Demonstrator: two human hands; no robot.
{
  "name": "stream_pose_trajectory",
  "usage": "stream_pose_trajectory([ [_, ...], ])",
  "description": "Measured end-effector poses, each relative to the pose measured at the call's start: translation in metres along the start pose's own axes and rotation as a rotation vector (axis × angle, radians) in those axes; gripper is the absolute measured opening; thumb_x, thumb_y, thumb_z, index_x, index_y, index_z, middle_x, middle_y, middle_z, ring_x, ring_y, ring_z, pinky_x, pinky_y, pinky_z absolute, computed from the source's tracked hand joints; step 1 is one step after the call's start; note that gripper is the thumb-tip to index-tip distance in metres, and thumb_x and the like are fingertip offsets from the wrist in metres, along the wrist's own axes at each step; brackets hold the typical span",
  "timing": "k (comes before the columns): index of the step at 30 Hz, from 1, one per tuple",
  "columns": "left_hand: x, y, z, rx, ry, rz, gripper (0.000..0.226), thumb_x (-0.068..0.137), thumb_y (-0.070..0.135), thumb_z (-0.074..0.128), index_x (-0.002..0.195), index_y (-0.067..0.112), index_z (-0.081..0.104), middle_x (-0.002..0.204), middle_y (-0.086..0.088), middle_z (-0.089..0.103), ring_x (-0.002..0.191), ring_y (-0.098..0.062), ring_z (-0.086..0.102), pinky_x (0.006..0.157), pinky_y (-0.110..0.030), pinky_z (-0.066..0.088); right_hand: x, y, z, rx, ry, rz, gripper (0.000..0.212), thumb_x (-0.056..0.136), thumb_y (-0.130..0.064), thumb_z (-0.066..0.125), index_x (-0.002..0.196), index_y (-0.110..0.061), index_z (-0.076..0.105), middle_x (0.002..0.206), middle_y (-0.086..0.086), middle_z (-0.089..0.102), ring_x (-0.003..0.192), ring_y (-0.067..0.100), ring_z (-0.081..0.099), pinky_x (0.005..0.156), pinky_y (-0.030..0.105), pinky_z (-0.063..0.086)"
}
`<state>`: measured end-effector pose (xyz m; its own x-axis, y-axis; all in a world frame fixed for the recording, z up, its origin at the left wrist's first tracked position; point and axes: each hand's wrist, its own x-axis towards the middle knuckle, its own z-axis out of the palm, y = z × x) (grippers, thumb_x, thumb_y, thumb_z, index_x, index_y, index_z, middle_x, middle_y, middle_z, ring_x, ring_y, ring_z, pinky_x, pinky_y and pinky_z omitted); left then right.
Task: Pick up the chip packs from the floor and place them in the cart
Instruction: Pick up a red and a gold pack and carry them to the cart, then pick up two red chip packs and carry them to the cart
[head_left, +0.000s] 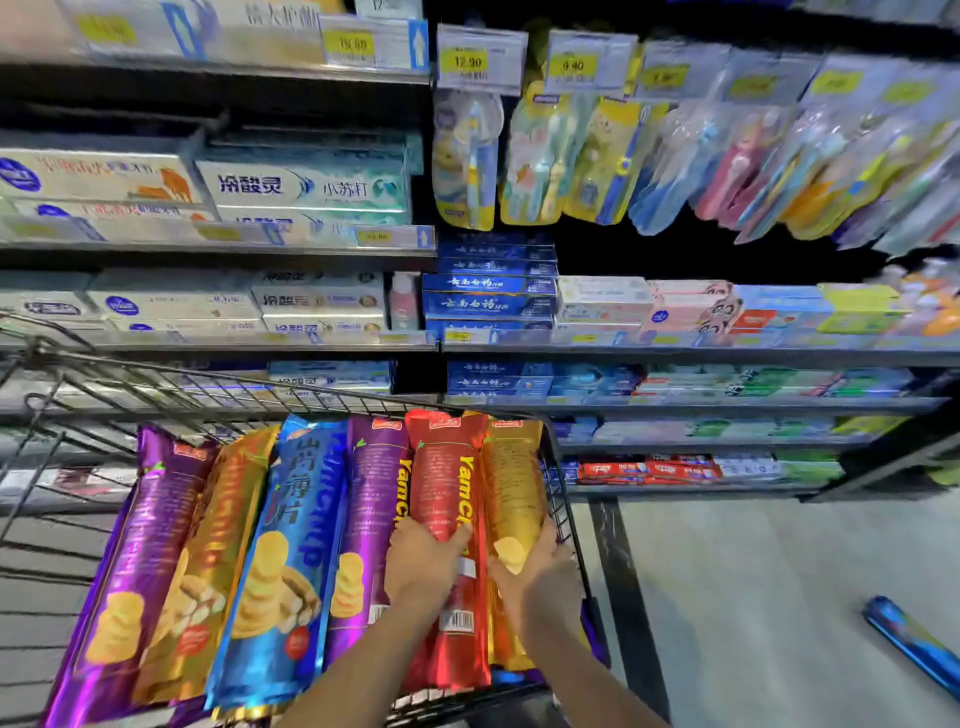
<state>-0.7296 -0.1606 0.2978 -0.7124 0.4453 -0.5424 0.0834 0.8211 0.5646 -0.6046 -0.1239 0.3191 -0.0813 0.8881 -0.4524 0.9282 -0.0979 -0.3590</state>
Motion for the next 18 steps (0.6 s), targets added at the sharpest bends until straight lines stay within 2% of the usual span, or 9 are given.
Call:
stream_pose_trajectory([
  [2,-0.004,0.005,-0.004,0.018,0.023,0.028,0.083,0.065,0.062,0.070,0.120,0.005,0.049,0.118,-0.017,0.057,0.109,-0.036,0.058,0.092,-0.046,0.050,0.001,-0.002,0.001,-0.031,-0.021,-0.003,0.097,0.083,-0.064,0.054,0.152,-0.017,0.004,0.140,0.011,0.042,0.124,0.025,0.047,0.104,0.038,0.040],
  [4,-0.009,0.009,-0.007,0.080,0.058,0.071,0.088,0.072,0.057,0.069,0.134,0.002,0.038,0.129,-0.018,0.047,0.122,-0.036,0.047,0.099,-0.046,0.043,0.000,-0.002,0.000,-0.051,-0.045,-0.001,0.099,0.083,-0.069,0.047,0.153,-0.018,-0.002,0.149,0.013,0.030,0.136,0.028,0.034,0.114,0.044,0.028],
  [6,-0.016,0.011,-0.012,0.106,0.083,0.145,0.091,0.077,0.055,0.066,0.141,0.001,0.031,0.139,-0.019,0.039,0.131,-0.036,0.038,0.105,-0.047,0.038,-0.003,-0.002,-0.005,-0.075,-0.040,-0.027,0.093,0.086,-0.069,0.039,0.153,-0.020,-0.003,0.157,0.012,0.016,0.145,0.029,0.017,0.117,0.049,0.015],
  [8,-0.017,0.014,-0.017,0.105,0.069,0.210,0.087,0.082,0.049,0.063,0.145,0.002,0.026,0.146,-0.021,0.032,0.135,-0.036,0.032,0.111,-0.047,0.034,-0.005,-0.003,-0.015,-0.087,-0.020,-0.065,0.082,0.091,-0.065,0.032,0.154,-0.023,0.000,0.160,0.009,0.011,0.148,0.026,0.010,0.118,0.048,0.010],
  [12,-0.022,0.044,-0.037,0.205,0.015,0.400,0.084,0.087,0.047,0.057,0.149,0.004,0.018,0.154,-0.018,0.023,0.142,-0.033,0.022,0.116,-0.043,0.027,-0.003,0.009,-0.053,-0.083,0.019,-0.112,0.072,0.096,-0.056,0.029,0.154,-0.022,0.004,0.162,0.008,0.006,0.150,0.025,0.006,0.119,0.047,0.004],
  [14,-0.027,0.070,-0.043,0.369,-0.010,0.558,0.085,0.089,0.052,0.052,0.150,0.005,0.016,0.157,-0.016,0.020,0.145,-0.031,0.019,0.118,-0.041,0.023,-0.002,0.024,-0.074,-0.053,0.054,-0.119,0.069,0.097,-0.054,0.030,0.154,-0.022,0.006,0.162,0.008,0.007,0.150,0.024,0.006,0.119,0.048,0.002],
  [18,-0.055,0.135,-0.024,0.722,-0.089,0.860,0.082,0.089,0.059,0.043,0.150,0.010,0.018,0.156,-0.010,0.025,0.144,-0.027,0.023,0.118,-0.041,0.021,-0.003,0.079,-0.122,-0.049,0.206,-0.034,0.065,0.097,-0.052,0.033,0.152,-0.021,0.017,0.159,0.007,0.019,0.146,0.023,0.020,0.119,0.048,0.010],
])
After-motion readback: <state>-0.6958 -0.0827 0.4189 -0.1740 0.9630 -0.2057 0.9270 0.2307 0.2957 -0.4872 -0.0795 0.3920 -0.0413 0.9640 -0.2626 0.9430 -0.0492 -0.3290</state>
